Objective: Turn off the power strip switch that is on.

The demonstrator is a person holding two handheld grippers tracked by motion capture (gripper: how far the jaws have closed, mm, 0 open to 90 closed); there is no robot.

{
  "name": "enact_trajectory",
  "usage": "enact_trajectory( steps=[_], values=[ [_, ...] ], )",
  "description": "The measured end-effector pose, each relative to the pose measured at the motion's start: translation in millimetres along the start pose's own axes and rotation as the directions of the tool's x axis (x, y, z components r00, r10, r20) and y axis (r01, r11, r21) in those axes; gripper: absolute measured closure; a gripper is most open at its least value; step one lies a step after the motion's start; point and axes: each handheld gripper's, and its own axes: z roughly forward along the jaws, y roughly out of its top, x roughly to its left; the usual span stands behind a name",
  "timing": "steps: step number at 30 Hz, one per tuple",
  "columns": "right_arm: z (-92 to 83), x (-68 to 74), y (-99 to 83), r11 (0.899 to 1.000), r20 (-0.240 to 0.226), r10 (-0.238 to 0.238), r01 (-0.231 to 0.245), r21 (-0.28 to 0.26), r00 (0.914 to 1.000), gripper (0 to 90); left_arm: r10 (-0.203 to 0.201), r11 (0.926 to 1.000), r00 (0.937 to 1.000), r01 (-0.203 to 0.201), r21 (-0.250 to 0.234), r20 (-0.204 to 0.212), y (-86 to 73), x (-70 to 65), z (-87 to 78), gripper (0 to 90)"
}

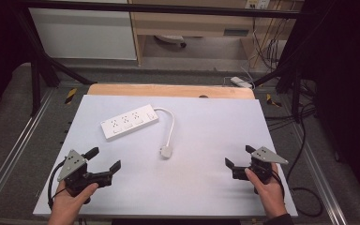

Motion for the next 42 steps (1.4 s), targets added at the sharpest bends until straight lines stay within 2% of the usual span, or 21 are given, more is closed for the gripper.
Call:
enact_trajectory(
  steps=[4, 5, 9, 25, 31, 42],
  values=[
    [0.3, 0.1, -0.2, 1.000, 0.000, 0.002, -0.002, 0.002, 1.0000, 2.8, -0.026, 0.9995, 0.9996, 0.026, -0.016, 0.008, 10.0, -1.2, -2.1, 4.9],
    [0.4, 0.5, 0.1, 1.000, -0.002, 0.001, -0.001, 0.000, 1.0000, 2.7, -0.048, 0.9986, 0.9987, 0.048, -0.020, 0.015, 13.7, -0.5, -3.0, 4.9],
    [0.8, 1.5, -0.1, 1.000, -0.003, -0.004, 0.004, 0.007, 1.0000, 2.7, -0.063, 0.9978, 0.9976, 0.064, -0.018, 0.028, 18.1, 0.2, -4.1, 4.8],
    [1.1, 1.3, -0.3, 1.000, -0.009, -0.002, 0.002, 0.006, 1.0000, 2.7, -0.054, 0.9985, 0.9982, 0.054, 0.006, 0.026, 36.6, 2.6, -0.3, 4.8],
    [1.1, 1.5, -0.4, 1.000, -0.011, -0.004, 0.004, 0.010, 0.9999, 2.7, -0.046, 0.9988, 0.9985, 0.046, 0.018, 0.031, 47.9, 3.3, 5.7, 4.8],
    [1.3, 1.8, -0.3, 1.000, -0.016, -0.006, 0.006, 0.008, 0.9999, 2.8, -0.030, 0.9986, 0.9993, 0.029, 0.044, 0.023, 59.6, 4.9, 14.9, 5.0]
  ],
)
